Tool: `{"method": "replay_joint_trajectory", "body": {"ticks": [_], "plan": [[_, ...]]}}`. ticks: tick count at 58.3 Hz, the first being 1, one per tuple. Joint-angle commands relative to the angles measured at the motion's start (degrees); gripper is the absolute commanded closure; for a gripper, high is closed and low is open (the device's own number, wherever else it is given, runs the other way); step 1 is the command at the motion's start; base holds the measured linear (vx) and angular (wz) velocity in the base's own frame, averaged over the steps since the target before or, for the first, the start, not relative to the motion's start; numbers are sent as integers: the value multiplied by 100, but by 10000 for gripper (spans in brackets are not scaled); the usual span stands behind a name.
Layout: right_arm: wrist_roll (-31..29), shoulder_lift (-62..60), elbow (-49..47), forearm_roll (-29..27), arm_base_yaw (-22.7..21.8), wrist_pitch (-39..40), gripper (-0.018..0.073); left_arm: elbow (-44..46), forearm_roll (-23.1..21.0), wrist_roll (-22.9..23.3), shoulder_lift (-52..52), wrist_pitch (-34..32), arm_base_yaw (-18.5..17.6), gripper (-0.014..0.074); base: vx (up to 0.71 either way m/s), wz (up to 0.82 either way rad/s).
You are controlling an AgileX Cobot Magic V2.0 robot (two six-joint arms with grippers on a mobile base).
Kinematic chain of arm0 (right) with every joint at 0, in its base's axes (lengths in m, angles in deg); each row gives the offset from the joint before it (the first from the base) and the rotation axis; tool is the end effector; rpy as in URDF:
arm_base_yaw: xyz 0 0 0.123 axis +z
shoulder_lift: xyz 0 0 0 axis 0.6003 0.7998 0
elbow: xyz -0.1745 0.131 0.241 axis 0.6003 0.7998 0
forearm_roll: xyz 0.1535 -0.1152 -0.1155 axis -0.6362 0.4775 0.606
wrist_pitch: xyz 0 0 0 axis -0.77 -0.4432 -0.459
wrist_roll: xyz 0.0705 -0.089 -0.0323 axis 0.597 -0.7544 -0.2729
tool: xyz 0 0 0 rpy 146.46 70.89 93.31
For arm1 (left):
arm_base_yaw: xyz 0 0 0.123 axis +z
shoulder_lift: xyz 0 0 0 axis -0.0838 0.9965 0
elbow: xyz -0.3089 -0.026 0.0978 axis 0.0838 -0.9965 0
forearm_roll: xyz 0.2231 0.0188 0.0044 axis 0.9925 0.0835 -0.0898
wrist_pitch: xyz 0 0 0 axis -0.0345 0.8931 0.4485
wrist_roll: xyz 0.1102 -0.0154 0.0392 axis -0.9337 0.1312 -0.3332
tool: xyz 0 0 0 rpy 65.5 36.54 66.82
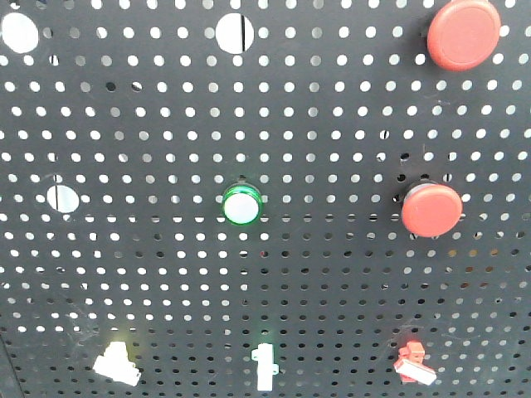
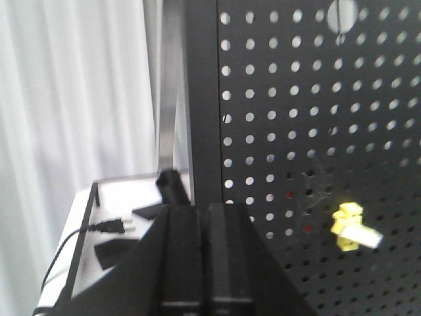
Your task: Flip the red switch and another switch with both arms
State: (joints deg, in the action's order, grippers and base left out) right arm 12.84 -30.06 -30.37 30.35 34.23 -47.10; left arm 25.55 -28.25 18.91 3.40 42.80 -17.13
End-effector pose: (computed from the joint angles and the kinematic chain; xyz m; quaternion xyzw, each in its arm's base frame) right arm 0.0037 0.0036 0.3346 0.0031 0.6995 -0.0071 0.7146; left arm 0.0194 -0.0050 0.3312 0.0897 0.6897 -0.0664 0.7154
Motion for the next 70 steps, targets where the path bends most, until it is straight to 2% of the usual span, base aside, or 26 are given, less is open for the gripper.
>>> {"method": "replay_joint_trajectory", "body": {"ticks": [1,10,19,22,25,29,33,38,44,56,70], "plan": [[-7,456,-467,-9,-19,70,566,337,-17,-55,519,-502,9,594,0,0],[-7,732,-482,-122,-19,202,566,323,-198,-32,709,-851,9,594,0,0],[-7,777,-482,-346,-19,300,566,323,-1190,-166,813,-992,-130,594,0,0],[-7,781,-482,-434,-19,306,566,323,-1435,-435,885,-838,-258,594,0,0],[-7,781,-482,-534,-19,306,566,323,-1640,-934,1039,-697,-473,594,0,0],[-7,781,-482,-587,-19,306,566,323,-2161,-1559,1325,-656,-815,594,0,0],[-7,781,-482,-587,-19,306,566,323,-2840,-2092,1688,-749,-1178,594,0,0],[-7,781,-482,-593,-19,306,566,323,-3262,-2621,2075,-1013,-1494,594,0,0],[-7,781,-482,-593,-19,295,566,333,-3410,-2934,2472,-1382,-1720,594,0,0],[-7,781,-482,-593,-19,295,566,333,-3423,-2950,2840,-1960,-1756,594,0,0],[-7,781,-482,-571,-19,295,566,715,-3398,-3101,2991,-1921,-1756,594,0,0]]}}
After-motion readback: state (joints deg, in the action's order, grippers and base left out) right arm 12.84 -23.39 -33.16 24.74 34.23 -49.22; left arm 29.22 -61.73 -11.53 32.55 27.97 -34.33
